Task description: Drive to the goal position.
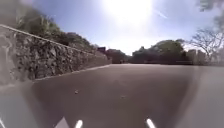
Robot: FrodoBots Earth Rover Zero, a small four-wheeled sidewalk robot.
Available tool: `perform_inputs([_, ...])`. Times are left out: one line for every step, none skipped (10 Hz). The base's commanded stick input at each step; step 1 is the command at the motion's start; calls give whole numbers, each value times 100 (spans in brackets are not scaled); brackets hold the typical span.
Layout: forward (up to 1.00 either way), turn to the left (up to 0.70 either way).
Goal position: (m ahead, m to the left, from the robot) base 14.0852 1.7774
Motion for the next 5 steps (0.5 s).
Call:
perform_inputs([85, -34])
perform_inputs([85, -34])
perform_inputs([85, 0])
perform_inputs([85, 0])
perform_inputs([85, 0])
